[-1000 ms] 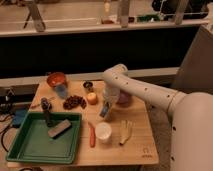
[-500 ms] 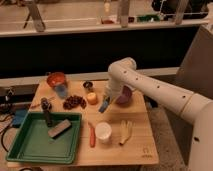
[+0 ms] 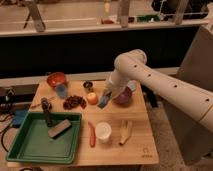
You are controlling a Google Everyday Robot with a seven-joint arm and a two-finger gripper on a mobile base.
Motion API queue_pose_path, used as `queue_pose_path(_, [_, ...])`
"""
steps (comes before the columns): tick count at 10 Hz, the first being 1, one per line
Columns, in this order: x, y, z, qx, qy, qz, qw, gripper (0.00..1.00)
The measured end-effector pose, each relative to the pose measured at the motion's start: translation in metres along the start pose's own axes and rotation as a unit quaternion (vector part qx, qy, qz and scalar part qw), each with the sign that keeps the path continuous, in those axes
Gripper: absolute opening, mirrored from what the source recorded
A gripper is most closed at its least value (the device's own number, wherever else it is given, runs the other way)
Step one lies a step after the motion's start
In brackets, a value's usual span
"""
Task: Place sponge in table surface
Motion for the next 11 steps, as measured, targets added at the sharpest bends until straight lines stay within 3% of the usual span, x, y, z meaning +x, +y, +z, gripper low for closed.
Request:
queue_pose_path(2, [-0.006, -0.004, -0.003, 0.0, 0.009, -0.009, 0.9999, 0.0])
queue_pose_path(7, [0.003, -0.004, 0.032, -0.028, 0.027, -0.007, 0.9992, 0.0])
queue_pose_path(9, [0.013, 0.001, 0.052, -0.041, 0.02, -0.01, 0.9989, 0.0])
queue_pose_path(11, [0.019, 0.01, 0.085, -0.073, -0.001, -0.026, 0.997, 0.0])
